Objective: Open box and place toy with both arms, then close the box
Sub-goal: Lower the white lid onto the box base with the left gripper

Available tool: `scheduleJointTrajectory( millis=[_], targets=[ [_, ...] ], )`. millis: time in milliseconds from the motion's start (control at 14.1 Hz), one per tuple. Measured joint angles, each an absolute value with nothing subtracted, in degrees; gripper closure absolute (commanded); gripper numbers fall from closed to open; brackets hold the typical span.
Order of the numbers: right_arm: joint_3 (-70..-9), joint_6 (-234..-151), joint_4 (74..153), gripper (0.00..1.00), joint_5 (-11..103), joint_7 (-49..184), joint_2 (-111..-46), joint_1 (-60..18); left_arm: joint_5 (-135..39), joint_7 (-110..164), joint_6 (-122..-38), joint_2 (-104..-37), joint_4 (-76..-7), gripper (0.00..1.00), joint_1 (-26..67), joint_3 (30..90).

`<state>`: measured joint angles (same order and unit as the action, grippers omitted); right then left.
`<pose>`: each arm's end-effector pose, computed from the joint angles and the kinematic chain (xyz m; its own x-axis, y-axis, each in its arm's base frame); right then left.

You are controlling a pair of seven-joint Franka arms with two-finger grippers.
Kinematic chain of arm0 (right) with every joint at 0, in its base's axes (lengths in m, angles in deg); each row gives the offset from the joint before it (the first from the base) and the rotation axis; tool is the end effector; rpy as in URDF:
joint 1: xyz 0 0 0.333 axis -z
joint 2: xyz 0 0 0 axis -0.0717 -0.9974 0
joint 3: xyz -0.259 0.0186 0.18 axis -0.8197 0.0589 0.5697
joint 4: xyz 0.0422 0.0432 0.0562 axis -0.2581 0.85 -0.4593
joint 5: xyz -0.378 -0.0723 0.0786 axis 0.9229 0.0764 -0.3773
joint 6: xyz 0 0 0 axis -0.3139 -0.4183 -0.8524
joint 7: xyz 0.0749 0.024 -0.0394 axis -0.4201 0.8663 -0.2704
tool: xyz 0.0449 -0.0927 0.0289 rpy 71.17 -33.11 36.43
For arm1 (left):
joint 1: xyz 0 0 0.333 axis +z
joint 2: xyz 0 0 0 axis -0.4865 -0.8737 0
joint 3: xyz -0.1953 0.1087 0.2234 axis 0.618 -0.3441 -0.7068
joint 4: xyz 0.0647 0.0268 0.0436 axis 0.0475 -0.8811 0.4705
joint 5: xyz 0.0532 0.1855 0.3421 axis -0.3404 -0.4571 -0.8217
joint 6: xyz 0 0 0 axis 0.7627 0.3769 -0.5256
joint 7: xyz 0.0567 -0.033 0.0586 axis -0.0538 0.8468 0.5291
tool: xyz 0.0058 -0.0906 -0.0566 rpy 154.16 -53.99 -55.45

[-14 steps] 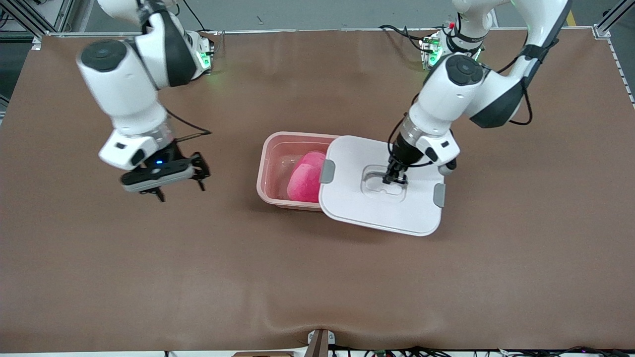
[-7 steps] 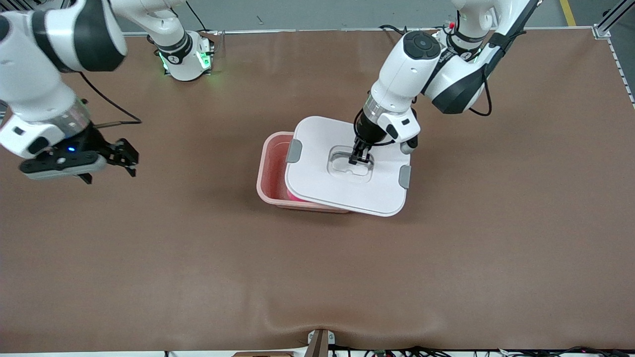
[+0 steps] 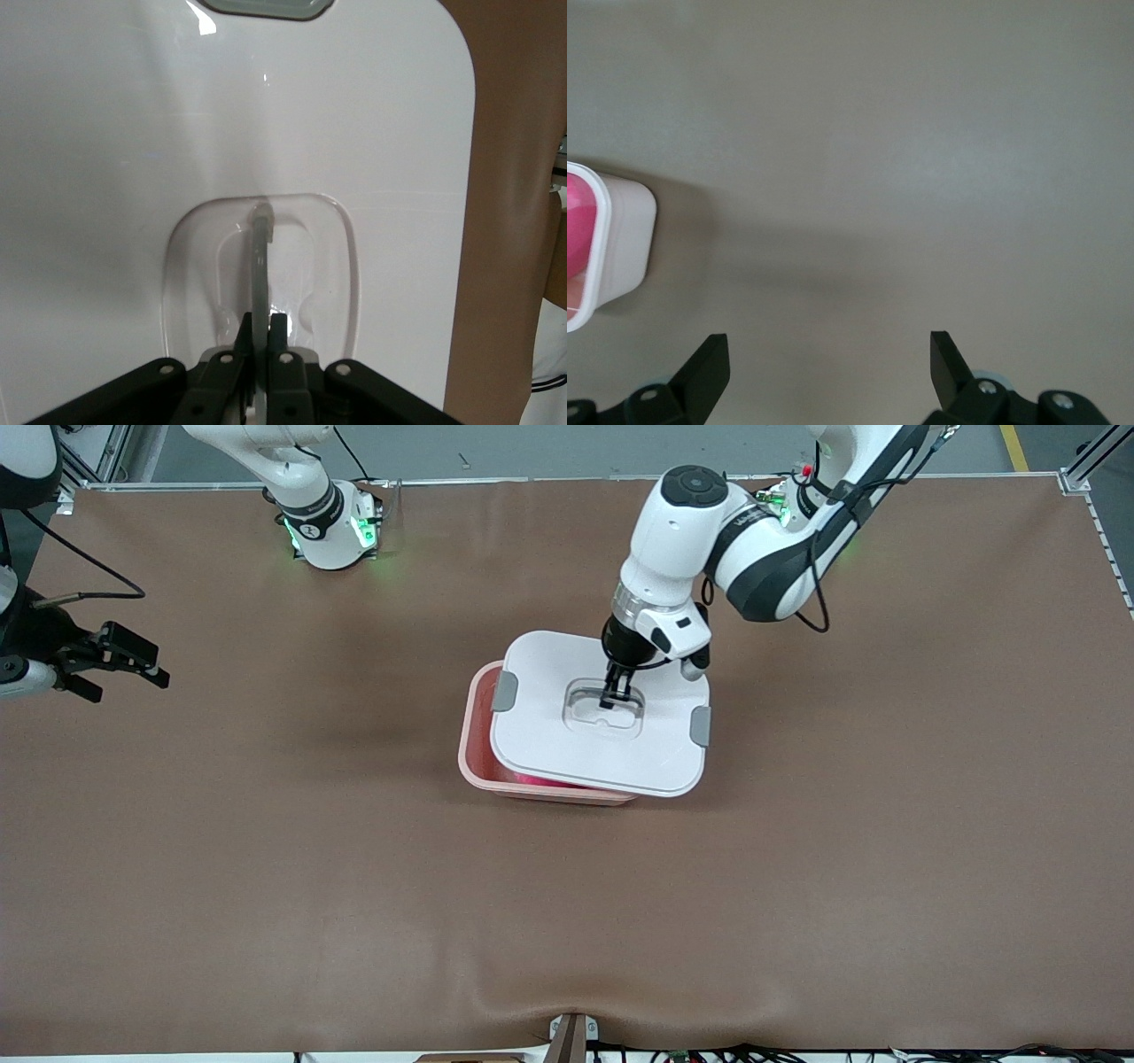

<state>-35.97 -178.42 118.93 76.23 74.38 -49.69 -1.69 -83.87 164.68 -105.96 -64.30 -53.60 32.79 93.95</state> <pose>0.5352 -0.0312 0.5772 0.9918 0.1088 0.0675 0.1159 -0.9868 -0.1133 0.4417 -0.4482 0.4039 0.1816 0.9639 -0.1948 0.9467 -0.1178 0.2998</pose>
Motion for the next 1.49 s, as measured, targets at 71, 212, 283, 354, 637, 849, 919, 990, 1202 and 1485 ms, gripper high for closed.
scheduleJointTrajectory(
  millis=[71, 212, 283, 354, 637, 849, 919, 990, 1202, 1485],
  targets=[
    [-34.85, -176.67, 118.02, 0.0, 78.0, 71.52, -49.42, -1.78, -86.06, 166.82, -105.96, -65.73, -52.68, 1.0, 31.78, 93.9],
    [-32.48, -172.73, 115.63, 0.0, 80.57, 66.06, -49.16, -2.0, -90.77, 169.63, -105.93, -68.57, -51.08, 1.0, 30.09, 93.82],
    [-31.96, -171.15, 114.59, 0.0, 80.94, 64.5, -49.1, -2.07, -93.09, 170.33, -105.92, -69.82, -50.69, 1.0, 29.4, 93.79],
    [-31.92, -170.03, 113.87, 0.0, 81.02, 63.82, -49.08, -2.06, -94.82, 170.61, -105.9, -70.88, -50.48, 1.0, 28.94, 93.76],
    [-32.38, -166.18, 110.47, 0.0, 80.63, 59.87, -49.08, -1.81, -98.23, 170.64, -105.9, -72.7, -50.2, 1.0, 28.21, 93.74],
    [-32.45, -165.74, 108.82, 0.0, 80.5, 59.09, -49.59, -1.73, -99.24, 170.98, -105.89, -72.7, -50.04, 1.0, 28.1, 93.74],
    [-32.47, -165.75, 108.11, 0.0, 80.5, 59.09, -50.23, -1.73, -100.71, 172.23, -105.84, -72.73, -50.04, 1.0, 27.97, 93.73],
    [-32.48, -165.73, 106.84, 0.0, 80.5, 59.09, -51.16, -1.72, -102.7, 174.47, -105.73, -72.85, -50.04, 1.0, 27.65, 93.72],
    [-32.48, -163.38, 101.8, 0.0, 80.43, 61.13, -54.84, -1.72, -107.63, 178.28, -105.1, -73.82, -49.96, 1.0, 26.47, 93.68],
    [-32.15, -161.74, 100.43, 0.0, 80.24, 63.28, -56.74, -1.96, -107.86, 178.42, -105.07, -74.82, -49.0, 1.0, 24.26, 92.07]
  ],
)
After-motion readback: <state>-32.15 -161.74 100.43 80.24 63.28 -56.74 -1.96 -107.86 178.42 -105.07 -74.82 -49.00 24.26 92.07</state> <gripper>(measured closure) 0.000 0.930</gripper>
